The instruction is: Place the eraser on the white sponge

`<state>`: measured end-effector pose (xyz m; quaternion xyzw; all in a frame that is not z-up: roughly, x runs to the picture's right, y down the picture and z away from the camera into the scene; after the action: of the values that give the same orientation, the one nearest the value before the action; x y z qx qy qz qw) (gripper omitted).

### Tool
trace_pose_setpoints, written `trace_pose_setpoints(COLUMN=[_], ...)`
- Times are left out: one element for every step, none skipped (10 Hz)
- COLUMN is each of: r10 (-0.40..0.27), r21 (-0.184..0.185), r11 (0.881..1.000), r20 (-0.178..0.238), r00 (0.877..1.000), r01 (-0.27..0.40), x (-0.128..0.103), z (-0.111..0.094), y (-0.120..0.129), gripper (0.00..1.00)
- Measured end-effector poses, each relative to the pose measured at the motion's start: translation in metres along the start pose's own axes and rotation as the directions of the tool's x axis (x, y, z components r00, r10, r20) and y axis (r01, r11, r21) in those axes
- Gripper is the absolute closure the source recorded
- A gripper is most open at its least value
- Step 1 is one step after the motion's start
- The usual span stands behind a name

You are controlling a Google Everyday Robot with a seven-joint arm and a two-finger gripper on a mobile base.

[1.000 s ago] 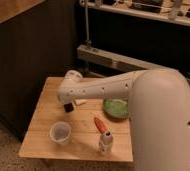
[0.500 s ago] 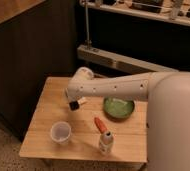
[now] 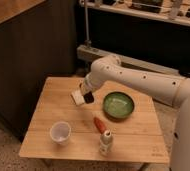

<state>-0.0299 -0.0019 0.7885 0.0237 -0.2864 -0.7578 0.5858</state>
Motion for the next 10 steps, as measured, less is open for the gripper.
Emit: trace_pose_setpoints(r10=[0.012,0.017,0.023,0.028,0.021,0.007,-0.002,-0.009,-0.016,-0.007], r21=[-0.017,-0.033,-0.041,-0.045,-0.037,-0.022,-0.017,-0.013,-0.004,0.003], r11=[1.000,0.999,0.999,0.999,0.999,1.000,1.000,1.000,1.000,1.000], r20=[0.026,0.037,0.040,0.038,0.028,0.005,-0.006,-0.018,-0.018,-0.017], r00=[1.000,0.999,0.999,0.999,0.999,1.000,1.000,1.000,1.000,1.000], r01=[-0.012,-0.016,-0.021,-0.026,-0.020,-0.007,0.002,0.008,0.015,0.007], x=[0.006,0.016,0.029,0.043,0.065,0.080,0.087,0.094,0.097,0.097], z=[0.003,0.010,0.018,0.027,0.041,0.047,0.050,0.054,0.061,0.065], y=[0.010,0.017,0.020,0.022,0.016,0.012,0.013,0.011,0.003,0.001], gripper=[1.00,1.00,1.00,1.00,1.00,1.00,1.00,1.00,1.00,1.00])
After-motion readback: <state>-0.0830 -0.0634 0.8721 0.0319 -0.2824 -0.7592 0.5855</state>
